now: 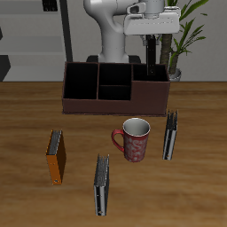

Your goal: Place the black book into the back desk caddy's right compartment

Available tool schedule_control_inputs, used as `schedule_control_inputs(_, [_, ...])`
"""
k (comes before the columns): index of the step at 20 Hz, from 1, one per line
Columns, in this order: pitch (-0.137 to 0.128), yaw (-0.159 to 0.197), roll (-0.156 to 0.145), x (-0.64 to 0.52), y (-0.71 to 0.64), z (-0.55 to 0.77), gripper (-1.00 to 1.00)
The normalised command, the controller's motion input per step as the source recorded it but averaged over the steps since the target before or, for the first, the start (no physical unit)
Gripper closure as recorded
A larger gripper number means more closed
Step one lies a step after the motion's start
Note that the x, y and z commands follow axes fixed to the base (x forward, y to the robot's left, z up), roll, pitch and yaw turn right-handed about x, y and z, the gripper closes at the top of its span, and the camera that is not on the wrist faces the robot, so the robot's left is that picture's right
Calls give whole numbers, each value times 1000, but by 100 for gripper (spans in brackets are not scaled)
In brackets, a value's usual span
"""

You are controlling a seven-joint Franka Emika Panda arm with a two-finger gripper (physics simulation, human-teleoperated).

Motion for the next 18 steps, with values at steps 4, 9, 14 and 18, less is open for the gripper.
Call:
schedule_control_inputs(4, [37, 7, 2, 37, -30, -295, 100])
schedule_control_inputs(9, [18, 23, 7, -10, 29, -246, 100])
schedule_control_inputs(14, [16, 15, 16, -7, 30, -266, 100])
schedule_control_inputs(18, [38, -5, 21, 34, 28, -332, 100])
